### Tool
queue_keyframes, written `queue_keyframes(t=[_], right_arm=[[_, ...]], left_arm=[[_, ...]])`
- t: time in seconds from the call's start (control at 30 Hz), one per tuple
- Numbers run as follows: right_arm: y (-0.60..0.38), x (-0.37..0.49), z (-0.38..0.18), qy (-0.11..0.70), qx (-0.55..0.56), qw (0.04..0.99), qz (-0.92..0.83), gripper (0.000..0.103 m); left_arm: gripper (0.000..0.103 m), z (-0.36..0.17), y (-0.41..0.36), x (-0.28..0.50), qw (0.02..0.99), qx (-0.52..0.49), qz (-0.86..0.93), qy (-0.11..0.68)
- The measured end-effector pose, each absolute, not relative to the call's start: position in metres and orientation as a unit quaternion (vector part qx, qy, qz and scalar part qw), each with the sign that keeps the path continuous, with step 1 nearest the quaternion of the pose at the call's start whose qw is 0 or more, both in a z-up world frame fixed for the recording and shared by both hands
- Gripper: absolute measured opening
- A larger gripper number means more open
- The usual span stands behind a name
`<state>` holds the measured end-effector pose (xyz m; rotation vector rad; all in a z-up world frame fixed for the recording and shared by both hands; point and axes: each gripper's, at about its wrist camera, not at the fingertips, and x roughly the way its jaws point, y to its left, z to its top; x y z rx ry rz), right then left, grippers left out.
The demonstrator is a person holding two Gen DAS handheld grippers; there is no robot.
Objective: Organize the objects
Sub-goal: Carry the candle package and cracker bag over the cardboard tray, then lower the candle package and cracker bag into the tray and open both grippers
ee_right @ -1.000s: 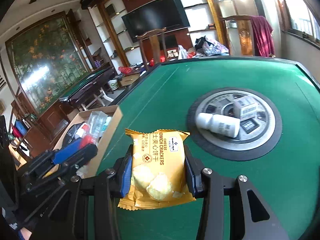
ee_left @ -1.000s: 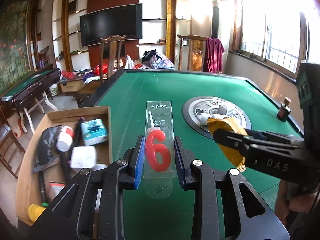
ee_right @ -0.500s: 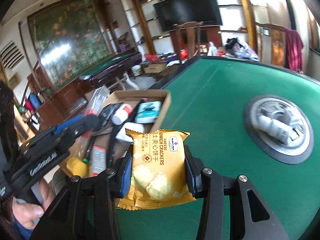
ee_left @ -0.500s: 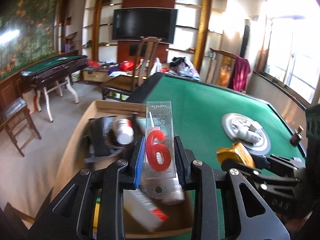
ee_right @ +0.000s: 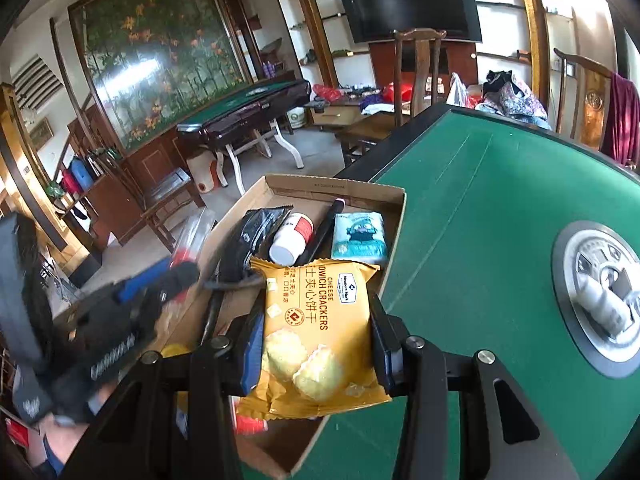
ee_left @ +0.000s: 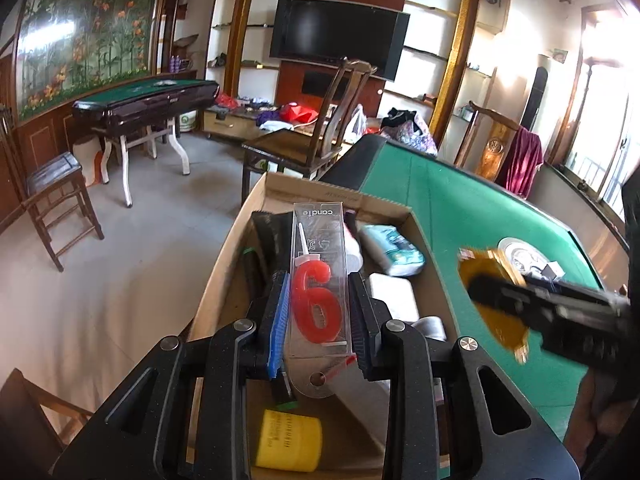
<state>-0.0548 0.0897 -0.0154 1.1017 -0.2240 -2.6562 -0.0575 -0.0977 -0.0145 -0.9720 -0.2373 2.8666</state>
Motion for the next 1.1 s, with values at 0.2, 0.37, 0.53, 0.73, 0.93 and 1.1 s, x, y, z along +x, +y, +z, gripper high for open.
queue_keyframes(t=[0.2, 0.37, 0.53, 0.73, 0.93, 1.1], right_arm=[[0.072, -0.091, -0.021, -0.071, 0.395, 0.128, -0.907, 0.044], [0.063, -0.126, -0.026, -0.062, 0.407, 0.109, -0.905, 0.044], [0.06, -0.151, -0.037, -0.054, 0.424, 0.09, -0.899, 0.044], [0.064, -0.17, -0.05, -0.051, 0.44, 0.08, -0.893, 0.044], [0.061, -0.178, -0.059, -0.046, 0.448, 0.077, -0.89, 0.044], [0.058, -0.184, -0.063, -0.041, 0.451, 0.077, -0.888, 0.044]], left_arm=[[0.028, -0.027, -0.104, -0.066, 0.045, -0.336, 0.937, -0.082], [0.028, -0.034, -0.106, -0.069, 0.044, -0.347, 0.934, -0.08], [0.028, -0.04, -0.103, -0.072, 0.045, -0.357, 0.93, -0.075], [0.028, -0.045, -0.096, -0.074, 0.045, -0.362, 0.929, -0.062], [0.028, -0.05, -0.089, -0.074, 0.046, -0.365, 0.928, -0.049], [0.028, -0.05, -0.087, -0.074, 0.042, -0.364, 0.93, -0.044]])
